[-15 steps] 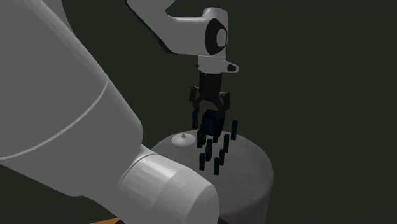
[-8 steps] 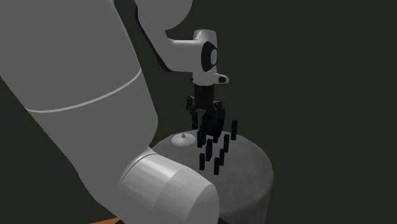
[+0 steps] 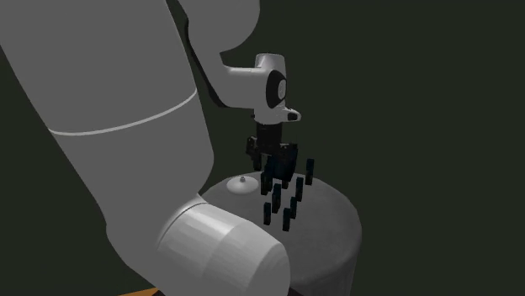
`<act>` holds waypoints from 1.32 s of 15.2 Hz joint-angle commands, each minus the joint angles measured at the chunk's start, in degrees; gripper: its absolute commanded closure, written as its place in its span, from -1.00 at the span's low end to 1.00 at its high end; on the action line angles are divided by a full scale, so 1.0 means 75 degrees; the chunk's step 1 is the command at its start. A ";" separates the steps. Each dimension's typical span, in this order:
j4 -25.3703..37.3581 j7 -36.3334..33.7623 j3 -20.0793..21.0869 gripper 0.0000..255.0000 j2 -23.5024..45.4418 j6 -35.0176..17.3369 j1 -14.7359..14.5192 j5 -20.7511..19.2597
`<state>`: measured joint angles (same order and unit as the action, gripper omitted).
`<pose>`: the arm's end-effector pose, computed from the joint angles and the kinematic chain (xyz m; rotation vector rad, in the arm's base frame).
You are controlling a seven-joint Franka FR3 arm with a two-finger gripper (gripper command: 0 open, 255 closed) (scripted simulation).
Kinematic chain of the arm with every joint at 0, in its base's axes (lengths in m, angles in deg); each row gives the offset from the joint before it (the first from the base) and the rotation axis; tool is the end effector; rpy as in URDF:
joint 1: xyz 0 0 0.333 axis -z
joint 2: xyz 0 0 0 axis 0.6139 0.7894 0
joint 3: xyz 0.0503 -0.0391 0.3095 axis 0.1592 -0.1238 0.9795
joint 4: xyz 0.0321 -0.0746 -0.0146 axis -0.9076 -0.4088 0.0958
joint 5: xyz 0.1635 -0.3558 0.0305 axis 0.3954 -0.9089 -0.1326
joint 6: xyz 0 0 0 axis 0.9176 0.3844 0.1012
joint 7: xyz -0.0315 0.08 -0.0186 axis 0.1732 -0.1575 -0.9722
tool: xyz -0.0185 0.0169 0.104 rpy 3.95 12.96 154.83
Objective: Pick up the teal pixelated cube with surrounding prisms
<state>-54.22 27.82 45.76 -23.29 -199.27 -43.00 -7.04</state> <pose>0.4163 0.1740 0.3635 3.1303 0.1336 -0.0304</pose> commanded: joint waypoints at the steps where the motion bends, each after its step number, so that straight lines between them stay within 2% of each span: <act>1: -0.0007 -0.0008 0.0005 1.00 0.0025 -0.0034 0.0000 -0.0006; 10: -0.0005 -0.0005 0.0004 1.00 0.0027 -0.0035 0.0003 -0.0007; 20: 0.0557 0.0099 -0.0095 1.00 -0.0548 0.1090 -0.0016 0.0099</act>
<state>-50.52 28.50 45.12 -27.01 -191.91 -43.11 -6.35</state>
